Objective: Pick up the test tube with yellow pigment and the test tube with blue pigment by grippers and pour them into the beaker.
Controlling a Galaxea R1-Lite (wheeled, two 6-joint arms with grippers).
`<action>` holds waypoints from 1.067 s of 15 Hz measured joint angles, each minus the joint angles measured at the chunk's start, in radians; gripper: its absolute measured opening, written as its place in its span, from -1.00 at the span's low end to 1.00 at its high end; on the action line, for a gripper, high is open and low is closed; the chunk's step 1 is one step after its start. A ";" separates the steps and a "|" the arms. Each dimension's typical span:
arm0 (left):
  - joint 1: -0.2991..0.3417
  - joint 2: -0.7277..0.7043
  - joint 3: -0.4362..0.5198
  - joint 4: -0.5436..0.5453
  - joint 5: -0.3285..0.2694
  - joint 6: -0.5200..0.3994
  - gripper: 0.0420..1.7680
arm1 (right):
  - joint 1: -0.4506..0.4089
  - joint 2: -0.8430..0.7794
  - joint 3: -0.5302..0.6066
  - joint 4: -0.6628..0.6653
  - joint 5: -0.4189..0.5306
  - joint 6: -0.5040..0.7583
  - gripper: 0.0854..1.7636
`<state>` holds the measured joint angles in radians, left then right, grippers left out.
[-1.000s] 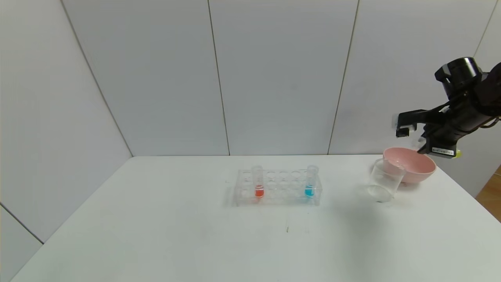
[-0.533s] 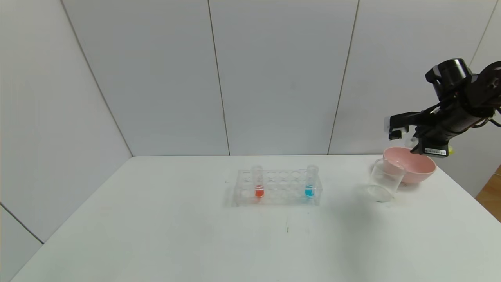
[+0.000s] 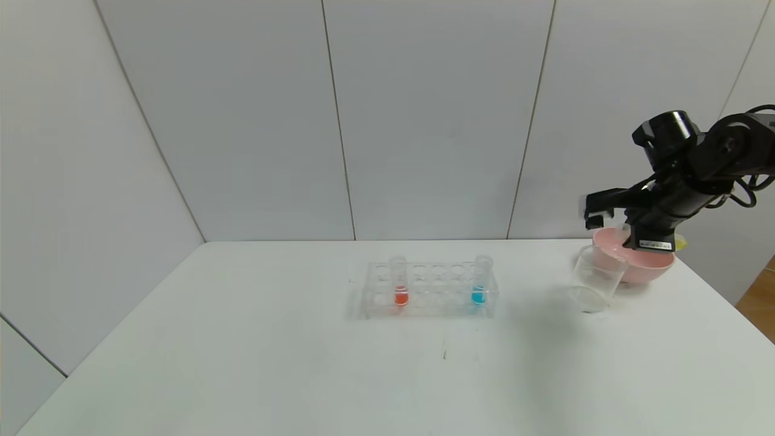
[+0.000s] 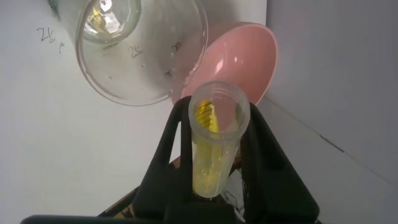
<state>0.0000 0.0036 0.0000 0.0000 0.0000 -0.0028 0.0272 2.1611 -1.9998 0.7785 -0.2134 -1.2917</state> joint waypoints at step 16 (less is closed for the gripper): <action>0.000 0.000 0.000 0.000 0.000 0.000 1.00 | 0.031 0.022 0.000 -0.004 -0.191 -0.056 -0.50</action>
<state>-0.0004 0.0036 0.0000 0.0000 0.0000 -0.0028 0.0581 2.1830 -2.0002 0.7747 -0.4040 -1.3481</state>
